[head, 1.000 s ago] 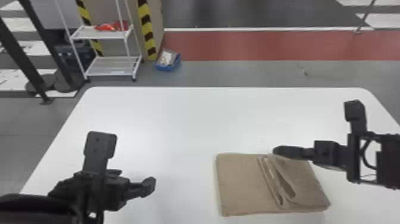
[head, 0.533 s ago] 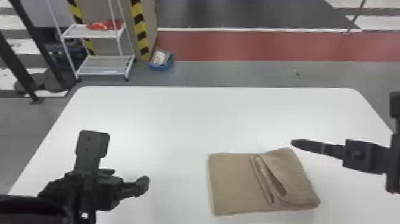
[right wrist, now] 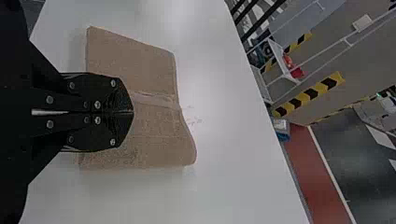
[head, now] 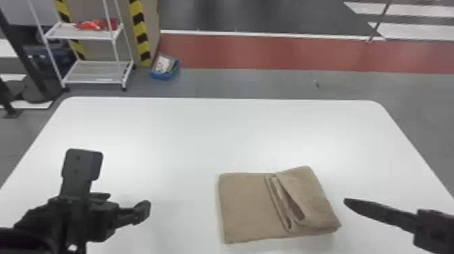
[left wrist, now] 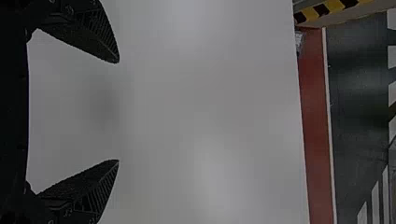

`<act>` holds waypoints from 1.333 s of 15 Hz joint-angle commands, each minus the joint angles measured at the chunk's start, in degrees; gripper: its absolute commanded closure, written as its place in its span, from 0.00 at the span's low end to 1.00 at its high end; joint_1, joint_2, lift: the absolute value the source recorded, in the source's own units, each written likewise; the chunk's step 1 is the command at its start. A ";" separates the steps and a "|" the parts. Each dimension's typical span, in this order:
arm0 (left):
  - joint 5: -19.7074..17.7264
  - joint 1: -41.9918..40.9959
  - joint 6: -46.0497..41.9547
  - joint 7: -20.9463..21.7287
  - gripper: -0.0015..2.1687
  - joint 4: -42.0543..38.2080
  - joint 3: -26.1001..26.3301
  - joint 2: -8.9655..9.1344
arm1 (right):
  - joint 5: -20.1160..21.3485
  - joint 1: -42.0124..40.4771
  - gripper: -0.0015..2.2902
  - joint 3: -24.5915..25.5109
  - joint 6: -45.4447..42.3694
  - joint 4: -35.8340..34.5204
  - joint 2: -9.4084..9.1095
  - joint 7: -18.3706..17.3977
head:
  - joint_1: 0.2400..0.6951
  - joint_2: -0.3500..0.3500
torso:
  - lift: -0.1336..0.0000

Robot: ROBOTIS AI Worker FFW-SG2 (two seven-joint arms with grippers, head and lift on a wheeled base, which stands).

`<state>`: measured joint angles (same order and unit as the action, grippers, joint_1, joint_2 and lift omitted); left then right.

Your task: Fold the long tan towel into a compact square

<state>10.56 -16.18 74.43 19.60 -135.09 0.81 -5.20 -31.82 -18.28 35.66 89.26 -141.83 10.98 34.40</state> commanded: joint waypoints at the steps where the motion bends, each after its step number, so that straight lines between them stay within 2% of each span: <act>1: -0.02 0.01 -0.12 0.00 0.06 0.36 0.16 -0.07 | 2.03 -1.23 0.91 -0.86 0.82 -0.46 0.09 0.40 | 1.00 0.39 | 0.07; 5: -0.28 -0.78 -1.17 0.26 0.06 0.36 -0.98 -0.16 | 11.43 -1.32 0.91 -7.01 0.82 0.42 0.36 2.42 | 1.00 0.39 | 0.07; 8: -0.54 -0.78 -1.70 0.26 0.06 0.62 -1.51 -0.25 | 12.66 -3.69 0.91 -8.50 0.82 0.68 0.45 3.39 | 1.00 0.41 | 0.07; 10: -0.72 -0.61 -2.05 0.18 0.06 1.24 -1.69 -0.25 | 15.74 -4.92 0.91 -8.50 0.82 0.68 0.27 6.91 | 1.00 0.43 | 0.07; 11: -0.81 -0.52 -2.40 0.09 0.06 1.59 -1.69 -0.25 | 16.53 -5.36 0.91 -8.50 0.82 0.77 0.18 7.43 | 1.00 0.43 | 0.07; 13: -0.98 -0.43 -3.28 0.09 0.06 2.03 -1.60 -0.25 | 17.14 -5.10 0.91 -8.77 0.82 1.82 0.18 7.43 | 1.00 0.43 | 0.07; 15: -0.98 -0.34 -3.28 0.00 0.06 2.11 -1.60 -0.25 | 19.78 -3.34 0.91 -10.70 0.82 4.02 0.27 7.43 | 1.00 0.41 | 0.07; 20: -0.98 -0.61 -3.28 0.00 0.06 2.11 -1.86 -0.25 | 24.18 4.04 0.91 -15.36 0.82 9.65 -0.26 6.47 | 1.00 0.41 | 0.07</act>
<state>9.58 -16.69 71.15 19.65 -132.98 -1.03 -5.45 -8.68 -16.28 21.63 89.26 -133.24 10.92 40.97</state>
